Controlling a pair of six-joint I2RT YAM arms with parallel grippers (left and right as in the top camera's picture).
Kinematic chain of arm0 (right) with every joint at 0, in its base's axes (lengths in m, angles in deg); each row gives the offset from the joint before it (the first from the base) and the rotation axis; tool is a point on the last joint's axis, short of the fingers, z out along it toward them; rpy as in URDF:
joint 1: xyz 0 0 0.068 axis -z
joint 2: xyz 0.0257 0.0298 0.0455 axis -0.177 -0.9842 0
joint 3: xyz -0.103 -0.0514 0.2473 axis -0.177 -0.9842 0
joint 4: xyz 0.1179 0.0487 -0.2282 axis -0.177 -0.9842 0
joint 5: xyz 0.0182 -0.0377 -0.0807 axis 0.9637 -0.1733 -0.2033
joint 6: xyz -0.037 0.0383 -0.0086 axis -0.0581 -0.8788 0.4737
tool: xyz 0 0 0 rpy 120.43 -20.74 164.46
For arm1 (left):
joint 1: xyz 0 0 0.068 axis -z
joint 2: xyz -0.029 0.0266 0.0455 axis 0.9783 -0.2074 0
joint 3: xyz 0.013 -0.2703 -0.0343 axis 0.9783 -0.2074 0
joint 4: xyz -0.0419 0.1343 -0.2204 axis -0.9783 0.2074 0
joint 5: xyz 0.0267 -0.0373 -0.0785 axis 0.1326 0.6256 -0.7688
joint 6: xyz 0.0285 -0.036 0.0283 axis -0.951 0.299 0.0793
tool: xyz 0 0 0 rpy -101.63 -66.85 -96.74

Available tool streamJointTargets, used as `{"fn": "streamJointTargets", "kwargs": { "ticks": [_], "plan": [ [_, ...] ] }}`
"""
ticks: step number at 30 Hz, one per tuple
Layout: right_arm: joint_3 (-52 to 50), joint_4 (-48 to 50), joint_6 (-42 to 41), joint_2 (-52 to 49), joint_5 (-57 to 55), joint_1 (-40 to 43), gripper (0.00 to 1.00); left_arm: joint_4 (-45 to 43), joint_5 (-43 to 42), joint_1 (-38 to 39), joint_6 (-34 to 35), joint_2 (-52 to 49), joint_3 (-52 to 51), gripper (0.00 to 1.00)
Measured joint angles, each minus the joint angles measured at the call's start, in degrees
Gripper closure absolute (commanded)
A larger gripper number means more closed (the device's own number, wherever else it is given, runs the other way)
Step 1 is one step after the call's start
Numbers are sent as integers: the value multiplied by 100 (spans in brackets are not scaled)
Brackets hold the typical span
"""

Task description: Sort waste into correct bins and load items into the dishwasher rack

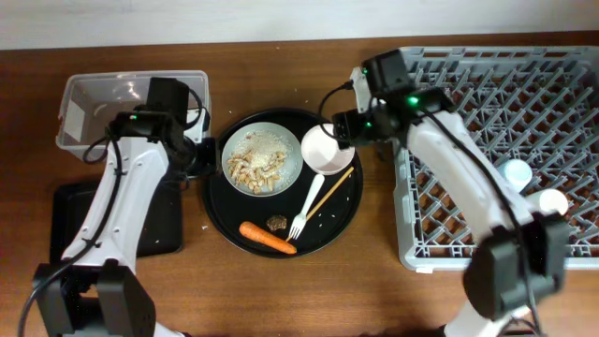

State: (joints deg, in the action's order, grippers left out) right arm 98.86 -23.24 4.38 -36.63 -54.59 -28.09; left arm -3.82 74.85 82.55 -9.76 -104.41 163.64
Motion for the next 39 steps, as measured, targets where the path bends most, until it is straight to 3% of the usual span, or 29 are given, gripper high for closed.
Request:
{"fn": "streamJointTargets", "kwargs": {
  "ticks": [4, 6, 8, 9, 14, 18, 21, 23, 25, 27, 29, 32, 35, 39],
  "plan": [
    [0, 354, -293, -1073, -175, 0, 75, 4, -4, 17, 2, 0, 0, 51],
    [0, 365, -361, -1257, -221, 0, 77, 11, -4, 17, 2, 0, 0, 51],
    [0, 358, -341, -1257, -260, 0, 95, 13, -4, 17, 0, 0, 0, 51],
    [0, 339, -393, -1257, -284, 0, 96, 13, -4, 17, 2, 0, 0, 51],
    [116, -122, -415, -1250, -413, 2, 96, 28, -4, 17, 2, 0, 0, 51],
    [1622, -1408, -387, -595, -1174, 348, 96, 33, -4, 17, 2, 0, 0, 51],
    [2138, -2013, -424, 422, -3143, 866, 96, 37, -4, 17, 2, 0, 0, 51],
    [2111, -2225, -710, 483, -4540, 1543, 96, 37, -4, 17, 2, 0, 0, 51],
    [1744, -2035, -1530, 457, -5799, 2251, 96, 39, -4, 17, 2, 0, 0, 51],
    [1515, -1373, -1808, 387, -6588, 2787, 96, 39, -11, 17, 2, 0, 0, 51],
    [1488, -1167, -1888, 59, -6924, 3394, 96, 42, -144, 17, 0, 0, 0, 51],
    [1464, -1091, -1934, -935, -7069, 3547, 95, 39, -208, 17, 2, 0, 0, 51],
    [1416, -1060, -1958, -1488, -7156, 3287, 92, 39, -229, 17, 2, 0, 0, 51],
    [1416, -1064, -1961, -1609, -6577, 2465, 80, 39, -247, 17, 2, 0, 0, 51]
  ]
}}
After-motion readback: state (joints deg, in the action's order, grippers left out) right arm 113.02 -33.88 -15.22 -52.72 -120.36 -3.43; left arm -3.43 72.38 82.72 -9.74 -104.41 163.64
